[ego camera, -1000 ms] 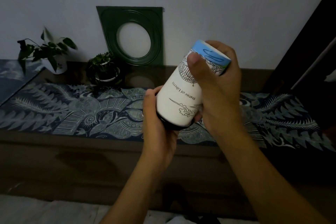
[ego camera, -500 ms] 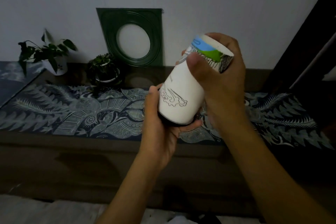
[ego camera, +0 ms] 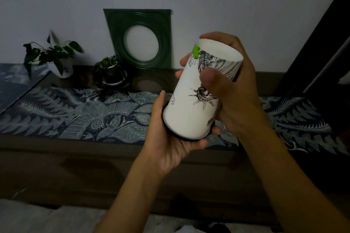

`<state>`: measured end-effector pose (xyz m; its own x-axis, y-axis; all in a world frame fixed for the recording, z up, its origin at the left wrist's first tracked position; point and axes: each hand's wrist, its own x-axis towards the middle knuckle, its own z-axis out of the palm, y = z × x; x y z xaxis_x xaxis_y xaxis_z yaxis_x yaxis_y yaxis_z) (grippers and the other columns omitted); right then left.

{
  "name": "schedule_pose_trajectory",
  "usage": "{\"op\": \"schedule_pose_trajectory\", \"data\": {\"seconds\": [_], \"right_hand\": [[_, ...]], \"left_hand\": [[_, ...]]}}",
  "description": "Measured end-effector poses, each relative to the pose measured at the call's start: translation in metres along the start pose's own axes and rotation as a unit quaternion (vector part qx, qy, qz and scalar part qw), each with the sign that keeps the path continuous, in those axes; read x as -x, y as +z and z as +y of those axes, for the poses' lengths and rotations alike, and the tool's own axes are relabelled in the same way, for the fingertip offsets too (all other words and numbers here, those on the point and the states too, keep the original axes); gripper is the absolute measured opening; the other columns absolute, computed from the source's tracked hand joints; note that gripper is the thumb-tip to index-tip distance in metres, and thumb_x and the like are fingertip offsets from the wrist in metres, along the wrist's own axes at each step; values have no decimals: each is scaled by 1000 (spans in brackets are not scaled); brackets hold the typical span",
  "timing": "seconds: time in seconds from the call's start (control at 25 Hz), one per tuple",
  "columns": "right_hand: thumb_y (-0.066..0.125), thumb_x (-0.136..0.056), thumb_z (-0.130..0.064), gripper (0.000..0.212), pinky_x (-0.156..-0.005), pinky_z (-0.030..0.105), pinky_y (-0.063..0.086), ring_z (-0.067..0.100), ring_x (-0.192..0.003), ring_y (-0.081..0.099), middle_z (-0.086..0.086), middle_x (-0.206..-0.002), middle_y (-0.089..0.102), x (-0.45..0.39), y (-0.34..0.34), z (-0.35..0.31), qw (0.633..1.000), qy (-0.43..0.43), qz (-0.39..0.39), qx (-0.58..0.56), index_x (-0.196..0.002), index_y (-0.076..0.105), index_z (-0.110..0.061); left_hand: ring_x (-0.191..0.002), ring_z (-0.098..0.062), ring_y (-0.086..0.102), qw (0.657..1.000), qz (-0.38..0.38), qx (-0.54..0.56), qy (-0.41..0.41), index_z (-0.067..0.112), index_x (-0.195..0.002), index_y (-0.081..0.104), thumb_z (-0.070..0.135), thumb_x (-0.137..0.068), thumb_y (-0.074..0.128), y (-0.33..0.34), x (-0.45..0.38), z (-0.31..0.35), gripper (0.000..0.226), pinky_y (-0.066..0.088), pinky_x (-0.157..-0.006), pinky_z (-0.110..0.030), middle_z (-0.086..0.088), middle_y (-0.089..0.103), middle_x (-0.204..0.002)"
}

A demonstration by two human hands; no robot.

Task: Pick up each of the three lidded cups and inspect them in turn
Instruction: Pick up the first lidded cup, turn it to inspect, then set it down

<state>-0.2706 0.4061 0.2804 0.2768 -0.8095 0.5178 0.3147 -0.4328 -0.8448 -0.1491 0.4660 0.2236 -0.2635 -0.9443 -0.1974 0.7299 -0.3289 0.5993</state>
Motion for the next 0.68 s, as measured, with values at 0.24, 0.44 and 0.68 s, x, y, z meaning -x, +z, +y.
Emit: {"op": "schedule_pose_trajectory", "data": {"seconds": [0.24,0.44,0.68], "right_hand": [[78,-66,-33,50,-77,38,59,19,-93,71,1,-101,68,9,18,5,979,0,199,-39,-109,55,-21],[85,-60,-48,77,-85,54,57,34,-108,67,19,-120,63,6,8,2,997,-1,71,-19,-122,51,-17],[84,-58,-52,87,-88,60,54,43,-111,63,28,-126,58,4,3,0,999,14,29,-19,-127,47,-14]], "left_hand": [[-105,-37,71,928,123,-172,307,16,-129,48,60,-89,46,6,-5,-15,59,62,-68,-54,-19,64,-126],[-89,-38,72,986,74,-62,135,14,-126,60,68,-88,40,4,5,-1,69,62,-56,-38,-23,72,-116],[-81,-40,72,998,28,-46,16,11,-122,67,72,-90,35,4,6,8,76,61,-49,-32,-24,72,-107]]}}
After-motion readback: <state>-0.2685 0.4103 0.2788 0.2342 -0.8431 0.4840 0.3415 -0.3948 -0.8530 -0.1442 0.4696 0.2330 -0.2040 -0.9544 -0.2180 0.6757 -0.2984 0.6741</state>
